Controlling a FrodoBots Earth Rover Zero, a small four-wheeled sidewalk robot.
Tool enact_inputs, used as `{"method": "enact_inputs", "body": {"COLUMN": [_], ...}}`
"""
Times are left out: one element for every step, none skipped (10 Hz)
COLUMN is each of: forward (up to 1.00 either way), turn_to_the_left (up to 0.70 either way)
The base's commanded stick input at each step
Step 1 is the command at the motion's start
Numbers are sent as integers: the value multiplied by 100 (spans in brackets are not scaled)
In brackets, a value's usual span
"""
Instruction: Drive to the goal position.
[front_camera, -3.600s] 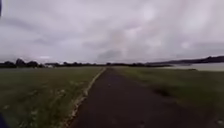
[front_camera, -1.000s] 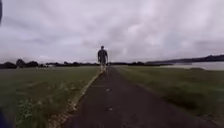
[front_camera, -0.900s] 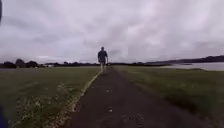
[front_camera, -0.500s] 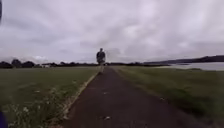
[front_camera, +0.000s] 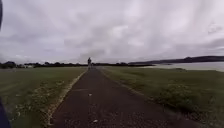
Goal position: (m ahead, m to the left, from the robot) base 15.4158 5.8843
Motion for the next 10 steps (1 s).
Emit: {"method": "enact_inputs", "body": {"forward": [0, 0, 0, 28, 61, 70, 70, 70, 70, 70], "turn_to_the_left": [0, 0, 0, 0, 0, 0, 0, 0, 0, 0]}}
